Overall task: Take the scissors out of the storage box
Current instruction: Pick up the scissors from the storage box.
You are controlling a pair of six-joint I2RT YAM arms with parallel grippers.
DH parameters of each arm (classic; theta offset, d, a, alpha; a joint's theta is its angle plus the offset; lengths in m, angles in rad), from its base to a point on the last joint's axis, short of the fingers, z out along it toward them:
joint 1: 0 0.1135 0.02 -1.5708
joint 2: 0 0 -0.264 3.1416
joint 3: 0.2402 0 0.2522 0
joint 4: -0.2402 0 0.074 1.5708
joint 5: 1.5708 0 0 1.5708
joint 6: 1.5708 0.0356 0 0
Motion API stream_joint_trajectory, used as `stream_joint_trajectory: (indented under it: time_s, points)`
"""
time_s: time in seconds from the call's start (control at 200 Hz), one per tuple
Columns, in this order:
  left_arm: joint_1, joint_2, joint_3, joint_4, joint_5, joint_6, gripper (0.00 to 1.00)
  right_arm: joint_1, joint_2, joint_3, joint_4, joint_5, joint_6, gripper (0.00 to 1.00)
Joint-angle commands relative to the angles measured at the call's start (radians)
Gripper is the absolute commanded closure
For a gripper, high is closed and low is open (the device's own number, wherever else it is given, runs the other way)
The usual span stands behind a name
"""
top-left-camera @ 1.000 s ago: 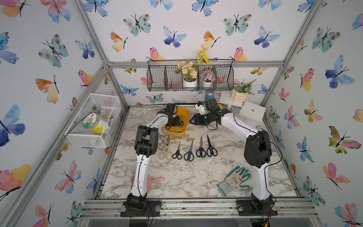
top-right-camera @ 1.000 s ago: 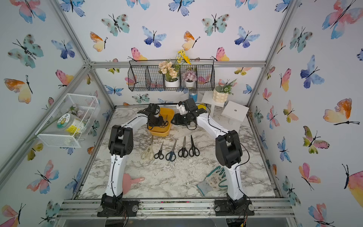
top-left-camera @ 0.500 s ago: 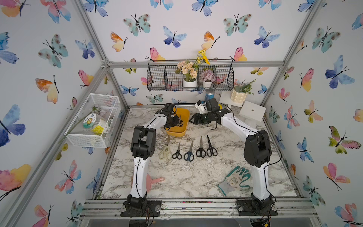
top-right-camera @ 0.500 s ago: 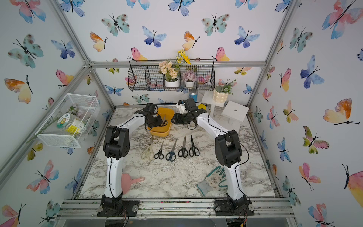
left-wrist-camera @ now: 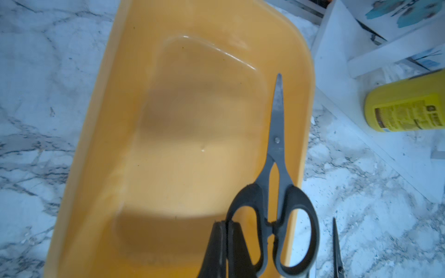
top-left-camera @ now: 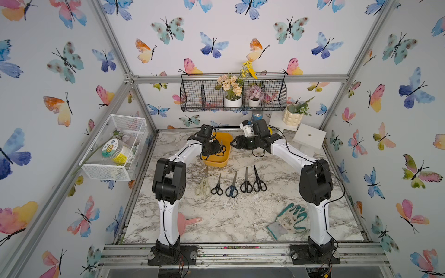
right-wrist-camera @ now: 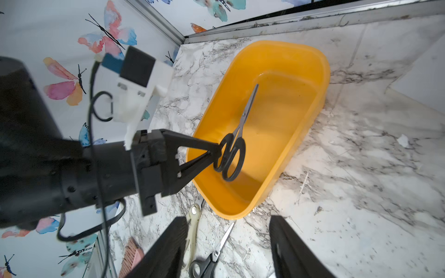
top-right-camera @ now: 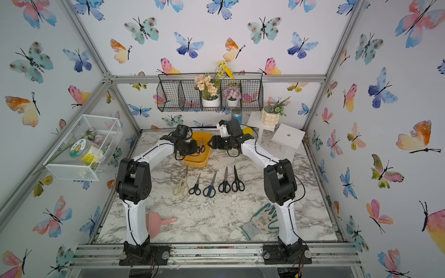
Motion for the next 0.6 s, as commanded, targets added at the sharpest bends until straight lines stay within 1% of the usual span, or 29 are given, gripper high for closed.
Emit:
stream_joint_trajectory:
  time_s: [0.0,0.145,0.255,0.596]
  points:
    - [-0.027,-0.093,-0.043,0.031,0.02,-0.02,1.0,0.007,0.02,-0.007,0.081,-0.033,0.081,0.38]
    - [-0.069,-0.121,-0.066,0.035,0.001,-0.021,1.0,0.013,0.04,-0.009,0.126,-0.059,0.118,0.37]
    - [-0.089,-0.131,-0.073,0.042,0.001,-0.031,1.0,0.02,0.055,-0.005,0.121,-0.06,0.132,0.38]
    - [-0.101,-0.158,-0.094,0.074,0.004,-0.047,1.0,0.023,0.031,-0.101,0.131,-0.059,0.155,0.42]
